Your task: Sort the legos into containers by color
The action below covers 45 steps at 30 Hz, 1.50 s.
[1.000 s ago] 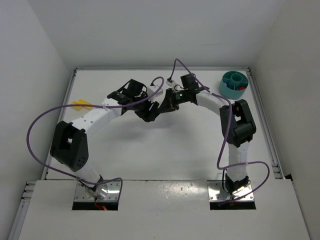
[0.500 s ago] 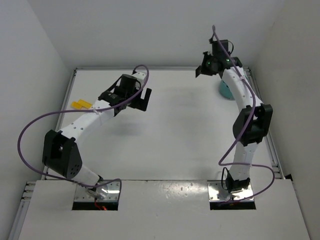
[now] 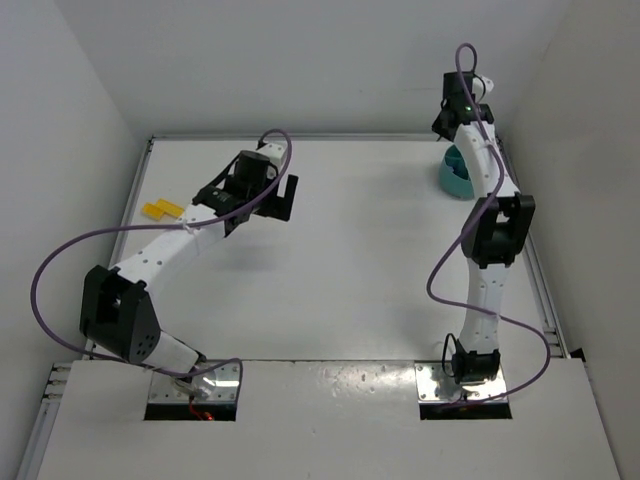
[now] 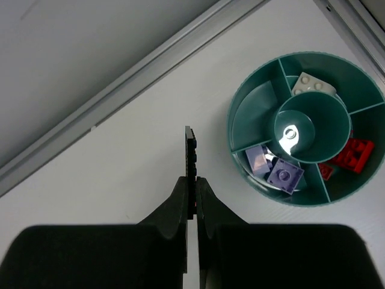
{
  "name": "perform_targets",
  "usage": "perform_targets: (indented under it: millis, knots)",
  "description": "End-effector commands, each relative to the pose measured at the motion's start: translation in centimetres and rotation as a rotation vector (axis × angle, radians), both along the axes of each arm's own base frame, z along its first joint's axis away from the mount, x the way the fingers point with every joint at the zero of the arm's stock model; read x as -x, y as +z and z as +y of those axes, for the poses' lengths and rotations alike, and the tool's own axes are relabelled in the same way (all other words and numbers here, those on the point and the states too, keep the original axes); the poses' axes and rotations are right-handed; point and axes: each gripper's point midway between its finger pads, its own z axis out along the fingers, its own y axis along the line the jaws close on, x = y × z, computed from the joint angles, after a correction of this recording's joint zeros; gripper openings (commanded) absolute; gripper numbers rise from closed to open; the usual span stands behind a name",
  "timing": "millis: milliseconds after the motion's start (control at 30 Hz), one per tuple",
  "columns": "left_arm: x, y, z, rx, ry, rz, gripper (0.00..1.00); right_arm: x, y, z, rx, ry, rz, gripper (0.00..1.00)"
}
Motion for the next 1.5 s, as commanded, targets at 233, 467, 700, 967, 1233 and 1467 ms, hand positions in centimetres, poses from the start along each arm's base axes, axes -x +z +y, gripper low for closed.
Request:
perform_targets:
  millis: [233, 467, 700, 967, 1233, 1467]
  knots:
    - [-0.3, 1.9, 1.5, 0.059, 0.053, -0.070, 1.00, -2.5, 0.0, -5.5, -0.040, -0.231, -0.123, 0.00]
    - [-0.1, 1.5, 1.3, 0.078, 0.043, -0.052, 1.00, -3.6, 0.0, -6.9, -0.005, -0.268, -0.165, 0.00]
    - [0.0, 1.5, 1.2, 0.083, 0.035, -0.050, 1.00, -4.3, -1.5, -7.2, -0.006, -0.250, -0.149, 0.00]
    - [-0.2, 1.1, 1.3, 0.084, 0.037, -0.039, 1.00, -3.7, -2.7, -7.5, 0.018, -0.260, -0.114, 0.00]
    - [-0.3, 0.4, 1.1, 0.089, 0.036, -0.018, 1.00, -2.8, -4.0, -7.9, 0.056, -0.253, -0.062, 0.00]
    - [-0.3, 0.4, 1.1, 0.089, 0.036, -0.018, 1.00, -2.5, -5.0, -7.7, 0.052, -0.245, -0.034, 0.04]
